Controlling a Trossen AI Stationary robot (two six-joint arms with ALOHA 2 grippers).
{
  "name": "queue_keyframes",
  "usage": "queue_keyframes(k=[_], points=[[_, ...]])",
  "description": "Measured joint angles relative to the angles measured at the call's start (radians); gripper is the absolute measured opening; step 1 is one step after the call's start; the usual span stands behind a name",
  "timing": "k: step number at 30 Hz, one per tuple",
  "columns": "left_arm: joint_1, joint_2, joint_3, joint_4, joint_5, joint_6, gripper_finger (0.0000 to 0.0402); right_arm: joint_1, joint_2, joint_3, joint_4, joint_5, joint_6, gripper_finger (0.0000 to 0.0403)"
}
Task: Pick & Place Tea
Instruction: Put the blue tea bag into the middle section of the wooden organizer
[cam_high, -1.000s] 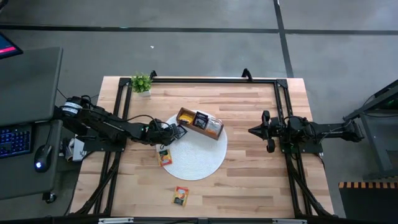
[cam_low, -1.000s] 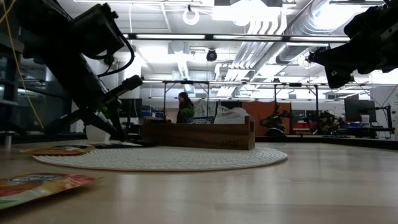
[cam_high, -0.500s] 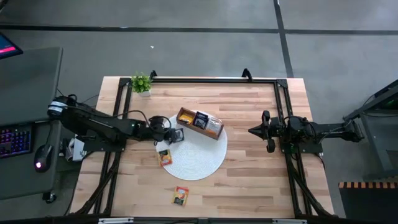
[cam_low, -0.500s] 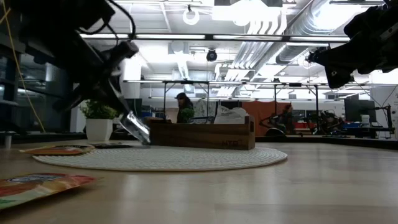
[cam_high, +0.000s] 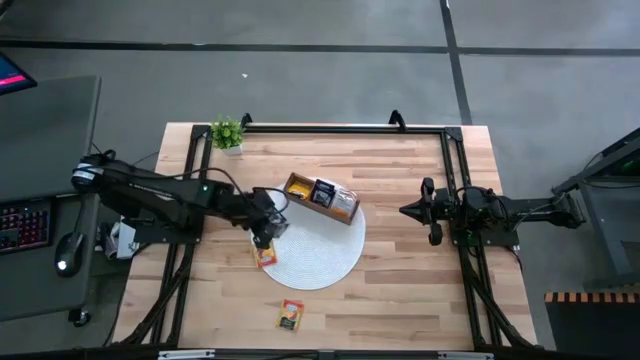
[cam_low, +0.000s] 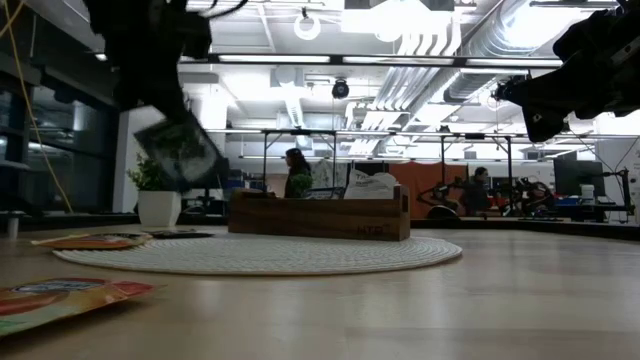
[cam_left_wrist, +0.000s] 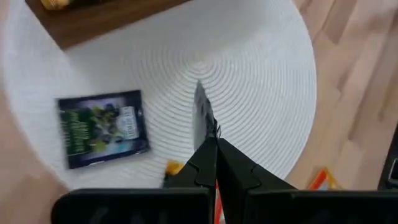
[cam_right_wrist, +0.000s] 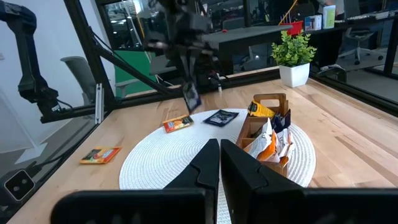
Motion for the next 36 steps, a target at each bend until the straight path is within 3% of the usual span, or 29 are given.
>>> queue_keyframes(k=[6, 12, 21, 26, 30, 36], points=[[0.047, 0.082, 0.217, -0.251, -0.008, 0.150, 0.0000, 0.000, 0.000, 0.000, 0.000, 0.000, 0.000, 0.0012], [0.110, 0.276, 0.520, -0.514, -0.007, 0.428, 0.0000, 0.000, 0.000, 0.000, 0.000, 0.000, 0.000, 0.0012], [0.144, 0.569, 0.927, -0.703, -0.002, 0.811, 0.0000, 0.000, 0.000, 0.000, 0.000, 0.000, 0.000, 0.0012], [0.144, 0.676, 1.030, -0.714, -0.006, 1.003, 0.0000, 0.000, 0.000, 0.000, 0.000, 0.000, 0.000, 0.0012], [0.144, 0.721, 1.045, -0.700, -0.014, 1.171, 0.0000, 0.000, 0.000, 0.000, 0.000, 0.000, 0.000, 0.0012], [0.149, 0.781, 1.046, -0.661, -0.118, 1.312, 0.0000, 0.000, 0.000, 0.000, 0.000, 0.000, 0.000, 0.0012]])
